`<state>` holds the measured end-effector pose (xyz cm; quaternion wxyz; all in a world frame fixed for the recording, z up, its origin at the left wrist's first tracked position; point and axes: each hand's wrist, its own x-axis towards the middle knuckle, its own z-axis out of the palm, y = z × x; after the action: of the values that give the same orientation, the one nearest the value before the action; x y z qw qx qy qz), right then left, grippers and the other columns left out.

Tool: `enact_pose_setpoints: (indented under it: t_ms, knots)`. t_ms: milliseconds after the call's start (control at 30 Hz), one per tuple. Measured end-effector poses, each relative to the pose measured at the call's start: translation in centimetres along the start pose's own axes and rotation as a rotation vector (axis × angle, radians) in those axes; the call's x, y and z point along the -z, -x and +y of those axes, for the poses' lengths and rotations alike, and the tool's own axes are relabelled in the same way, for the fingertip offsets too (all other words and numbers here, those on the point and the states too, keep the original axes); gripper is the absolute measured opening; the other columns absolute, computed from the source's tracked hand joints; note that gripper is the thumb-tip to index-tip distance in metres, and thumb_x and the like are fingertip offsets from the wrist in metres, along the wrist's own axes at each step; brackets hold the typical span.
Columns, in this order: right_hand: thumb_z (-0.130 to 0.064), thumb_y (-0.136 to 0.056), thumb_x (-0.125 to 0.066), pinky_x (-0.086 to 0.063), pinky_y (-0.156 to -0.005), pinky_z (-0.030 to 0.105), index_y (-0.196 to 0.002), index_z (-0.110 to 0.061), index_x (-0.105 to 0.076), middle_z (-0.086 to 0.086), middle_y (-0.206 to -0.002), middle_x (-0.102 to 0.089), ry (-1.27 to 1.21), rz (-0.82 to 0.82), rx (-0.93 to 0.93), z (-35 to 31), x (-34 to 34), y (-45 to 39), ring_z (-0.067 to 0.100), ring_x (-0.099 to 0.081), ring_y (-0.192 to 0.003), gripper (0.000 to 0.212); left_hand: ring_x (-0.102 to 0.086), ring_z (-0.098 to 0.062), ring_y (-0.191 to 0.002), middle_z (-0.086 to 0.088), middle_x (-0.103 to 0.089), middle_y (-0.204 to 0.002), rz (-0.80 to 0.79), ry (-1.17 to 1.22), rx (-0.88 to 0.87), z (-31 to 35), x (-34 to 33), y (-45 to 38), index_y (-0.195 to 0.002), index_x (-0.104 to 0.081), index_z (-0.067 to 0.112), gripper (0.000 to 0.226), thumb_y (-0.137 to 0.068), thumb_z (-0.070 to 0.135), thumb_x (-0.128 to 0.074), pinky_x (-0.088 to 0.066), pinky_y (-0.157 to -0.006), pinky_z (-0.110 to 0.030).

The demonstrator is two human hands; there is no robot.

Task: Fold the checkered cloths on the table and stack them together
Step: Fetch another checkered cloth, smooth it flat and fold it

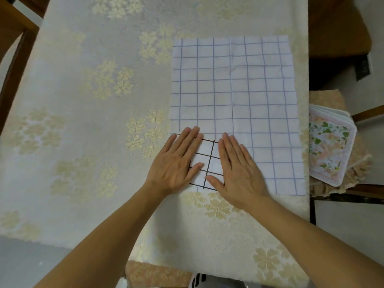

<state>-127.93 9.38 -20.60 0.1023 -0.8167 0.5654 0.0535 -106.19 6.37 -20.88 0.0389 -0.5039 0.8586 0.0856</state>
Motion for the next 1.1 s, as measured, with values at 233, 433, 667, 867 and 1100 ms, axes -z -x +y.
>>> enact_pose_setpoints:
  t_ms: [233,433,667,867,1100]
  knots:
    - [-0.07,-0.097,-0.013,-0.011,-0.125,0.048,-0.156,-0.001,0.004,0.017,-0.165,0.012,0.017,-0.023,-0.028,0.7,0.7,1.0,0.027,0.011,-0.153,0.092,0.007,-0.021,-0.153,-0.008,0.006,-0.167,0.008,0.018,0.092,0.4,0.9,0.7,-0.158,0.001,0.011,0.073,-0.102,0.056,-0.014,-0.009,-0.125,-0.046]
    - [-0.047,-0.104,-0.017,-0.017,-0.123,0.044,-0.157,0.0,-0.005,0.016,-0.166,0.002,0.003,0.045,0.107,-1.6,0.3,-0.9,0.025,0.003,-0.154,0.071,0.005,-0.019,-0.154,-0.007,0.005,-0.167,0.011,0.072,-0.021,2.0,0.3,-0.5,-0.158,-0.002,0.009,0.064,-0.105,0.043,-0.013,-0.017,-0.123,-0.045]
    - [-0.068,-0.099,-0.015,-0.01,-0.125,0.044,-0.157,-0.003,0.006,0.014,-0.166,0.012,0.008,-0.012,0.032,0.4,0.2,0.5,0.024,0.012,-0.153,0.089,0.008,-0.017,-0.153,-0.005,0.007,-0.167,0.006,0.053,0.113,0.6,0.2,0.8,-0.158,0.002,0.011,0.072,-0.103,0.053,-0.017,-0.01,-0.125,-0.044]
    - [-0.063,-0.101,-0.011,-0.013,-0.124,0.047,-0.157,-0.003,0.003,0.014,-0.166,0.01,0.015,-0.014,-0.026,1.1,0.6,1.5,0.025,0.01,-0.153,0.083,0.006,-0.019,-0.153,-0.006,0.005,-0.167,0.017,0.05,0.162,1.6,0.6,0.9,-0.158,0.0,0.01,0.072,-0.103,0.053,-0.017,-0.008,-0.125,-0.047]
    - [-0.055,-0.104,-0.012,-0.016,-0.124,0.048,-0.158,-0.007,-0.004,0.01,-0.167,0.002,-0.043,0.015,-0.015,-0.5,-0.1,0.3,0.023,0.004,-0.154,0.073,0.005,-0.018,-0.153,-0.005,0.004,-0.167,0.003,0.057,0.146,2.9,-0.2,0.2,-0.158,-0.001,0.012,0.069,-0.104,0.051,-0.017,-0.014,-0.124,-0.045]
